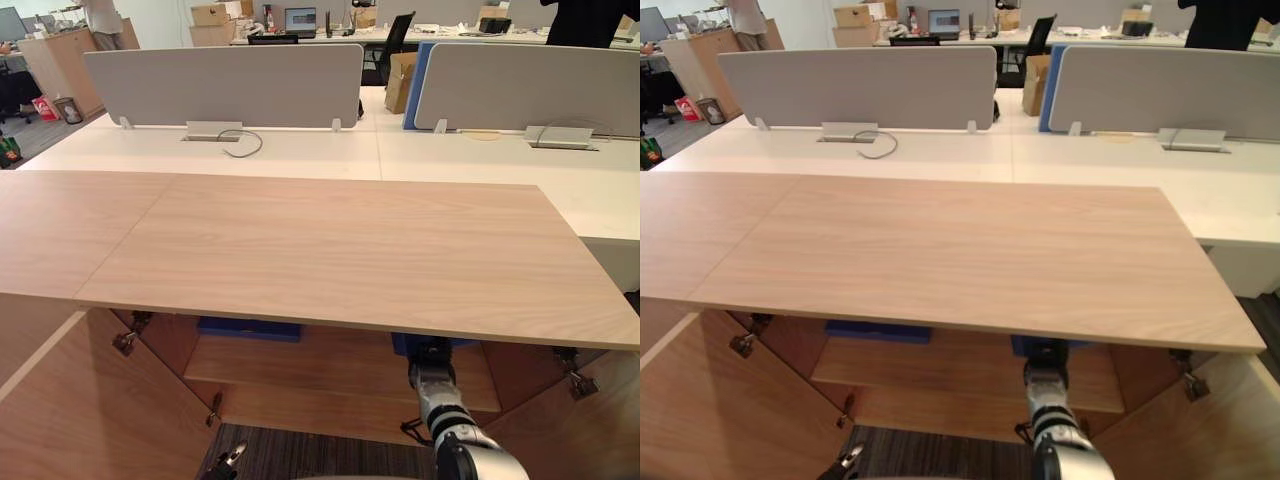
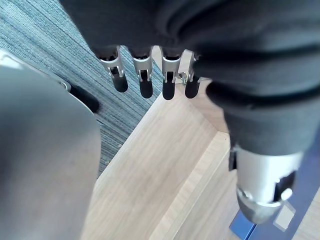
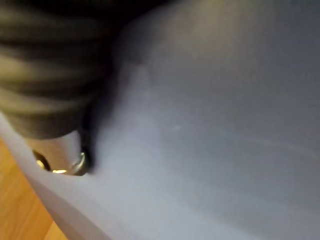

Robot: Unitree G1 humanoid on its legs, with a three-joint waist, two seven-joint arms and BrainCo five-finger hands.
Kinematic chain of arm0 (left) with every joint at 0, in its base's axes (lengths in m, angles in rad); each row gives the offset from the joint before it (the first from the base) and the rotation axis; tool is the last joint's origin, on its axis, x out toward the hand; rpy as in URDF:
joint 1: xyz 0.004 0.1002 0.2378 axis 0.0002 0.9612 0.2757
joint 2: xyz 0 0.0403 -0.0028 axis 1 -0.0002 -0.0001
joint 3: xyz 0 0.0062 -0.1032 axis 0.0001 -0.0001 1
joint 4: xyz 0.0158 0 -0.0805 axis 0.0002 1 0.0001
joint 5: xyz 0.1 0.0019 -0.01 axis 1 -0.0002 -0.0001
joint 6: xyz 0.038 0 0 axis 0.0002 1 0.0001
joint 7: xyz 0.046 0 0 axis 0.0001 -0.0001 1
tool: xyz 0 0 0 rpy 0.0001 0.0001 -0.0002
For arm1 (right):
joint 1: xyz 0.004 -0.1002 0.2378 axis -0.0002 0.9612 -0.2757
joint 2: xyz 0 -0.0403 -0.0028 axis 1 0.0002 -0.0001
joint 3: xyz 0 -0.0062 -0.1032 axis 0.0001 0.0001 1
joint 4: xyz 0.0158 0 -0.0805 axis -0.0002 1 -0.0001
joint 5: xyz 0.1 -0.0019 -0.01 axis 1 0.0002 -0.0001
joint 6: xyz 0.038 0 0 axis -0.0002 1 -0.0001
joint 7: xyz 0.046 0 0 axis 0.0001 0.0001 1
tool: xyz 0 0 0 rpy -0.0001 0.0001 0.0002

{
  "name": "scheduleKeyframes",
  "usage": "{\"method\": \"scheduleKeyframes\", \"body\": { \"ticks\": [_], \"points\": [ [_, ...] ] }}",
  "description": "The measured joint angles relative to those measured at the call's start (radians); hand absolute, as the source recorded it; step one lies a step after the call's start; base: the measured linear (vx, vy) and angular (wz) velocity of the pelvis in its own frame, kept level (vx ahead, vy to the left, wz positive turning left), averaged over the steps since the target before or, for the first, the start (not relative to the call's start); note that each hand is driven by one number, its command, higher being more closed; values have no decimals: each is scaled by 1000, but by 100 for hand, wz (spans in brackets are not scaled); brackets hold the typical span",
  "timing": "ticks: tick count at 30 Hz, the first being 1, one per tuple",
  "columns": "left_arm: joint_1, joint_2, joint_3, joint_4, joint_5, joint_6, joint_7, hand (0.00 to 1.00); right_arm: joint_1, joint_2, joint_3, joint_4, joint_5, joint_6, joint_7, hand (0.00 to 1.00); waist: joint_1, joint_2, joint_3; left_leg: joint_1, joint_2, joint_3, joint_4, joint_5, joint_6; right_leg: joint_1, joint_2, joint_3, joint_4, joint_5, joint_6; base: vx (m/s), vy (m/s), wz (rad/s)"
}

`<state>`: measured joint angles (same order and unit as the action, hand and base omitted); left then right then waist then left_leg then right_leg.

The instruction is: Walk over to the cabinet, pick up the folder, carry it to the office cabinet, place the folder inside the office cabinet, then close the office cabinet door

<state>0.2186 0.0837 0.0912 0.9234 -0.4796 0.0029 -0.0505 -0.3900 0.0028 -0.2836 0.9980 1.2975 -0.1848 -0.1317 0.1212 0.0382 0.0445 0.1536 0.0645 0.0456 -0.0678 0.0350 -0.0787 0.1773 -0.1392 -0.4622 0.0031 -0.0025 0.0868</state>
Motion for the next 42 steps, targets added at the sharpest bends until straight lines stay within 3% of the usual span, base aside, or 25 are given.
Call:
{"method": "scheduleKeyframes", "body": {
  "ticks": [3,6,9,11,14,19,22,27,30,31,34,36,38,42],
  "points": [
    [-7,0,-22,-45,-16,3,2,0,-96,-16,-33,46,27,-2,-19,100,28,20,40,-133,-3,-24,232,-106,29,-21,-10,-15,31,-10,4,-36,13,23],
    [-17,0,-61,-49,-28,8,3,0,-159,-43,-124,61,62,-24,-41,100,35,69,91,-233,-8,-55,461,-190,46,-31,-51,-77,187,-92,16,-49,109,69],
    [-10,3,-67,-48,-27,12,3,0,-193,-72,-184,64,62,-41,-60,100,36,87,119,-307,-26,-62,621,-279,75,-99,-133,-99,430,-220,32,-33,119,51],
    [-15,9,-69,-34,-22,21,4,0,-229,-126,-243,101,62,-51,-78,100,30,97,146,-364,-80,-78,752,-351,100,-134,-231,-113,617,-317,61,-45,115,61],
    [-7,8,-70,-18,-9,33,3,0,-257,-165,-286,138,62,-51,-103,100,29,119,165,-414,-108,-72,876,-423,133,-163,-302,-113,747,-385,80,-19,112,27],
    [-4,9,-81,-9,18,49,-2,0,-294,-186,-360,196,59,-46,-124,100,28,125,183,-523,-129,-17,1055,-497,154,-241,-404,-94,942,-472,110,31,77,20],
    [-10,10,-85,-23,21,48,-9,0,-329,-210,-359,197,51,-83,-123,100,32,122,201,-574,-117,78,1135,-520,174,-320,-465,-38,1054,-523,107,20,17,17],
    [-3,11,-87,-22,21,49,-12,0,-391,-221,-342,195,18,-89,-121,100,45,117,219,-642,-77,141,1246,-620,167,-468,-478,100,1194,-598,111,-15,23,-37],
    [-5,11,-87,-13,22,49,-12,0,-393,-255,-314,215,8,-85,-109,100,49,114,223,-658,-58,170,1265,-631,164,-525,-473,146,1222,-605,108,15,19,-33],
    [-7,12,-87,-12,26,49,-12,0,-393,-266,-313,218,4,-83,-105,0,48,112,225,-660,-56,173,1266,-630,167,-535,-473,151,1225,-605,107,68,-3,-22],
    [-8,12,-86,-8,45,49,-12,0,-397,-302,-311,256,-22,-61,-95,0,50,108,228,-659,-52,179,1269,-630,167,-546,-473,163,1236,-609,100,83,-33,-8],
    [-9,12,-86,-8,47,49,-12,0,-400,-317,-310,272,-22,-27,-92,0,50,107,229,-658,-50,179,1269,-629,167,-547,-474,163,1240,-613,97,67,-49,-1],
    [-10,12,-86,-8,47,50,-12,0,-403,-335,-313,309,-23,39,-82,0,50,105,231,-655,-51,179,1268,-629,166,-545,-475,162,1244,-619,97,49,-57,1],
    [-10,12,-87,-14,51,52,-13,0,-403,-345,-316,373,-64,97,-62,0,45,105,245,-638,-51,175,1260,-627,163,-523,-472,149,1235,-620,97,28,-53,2]
  ]
}}
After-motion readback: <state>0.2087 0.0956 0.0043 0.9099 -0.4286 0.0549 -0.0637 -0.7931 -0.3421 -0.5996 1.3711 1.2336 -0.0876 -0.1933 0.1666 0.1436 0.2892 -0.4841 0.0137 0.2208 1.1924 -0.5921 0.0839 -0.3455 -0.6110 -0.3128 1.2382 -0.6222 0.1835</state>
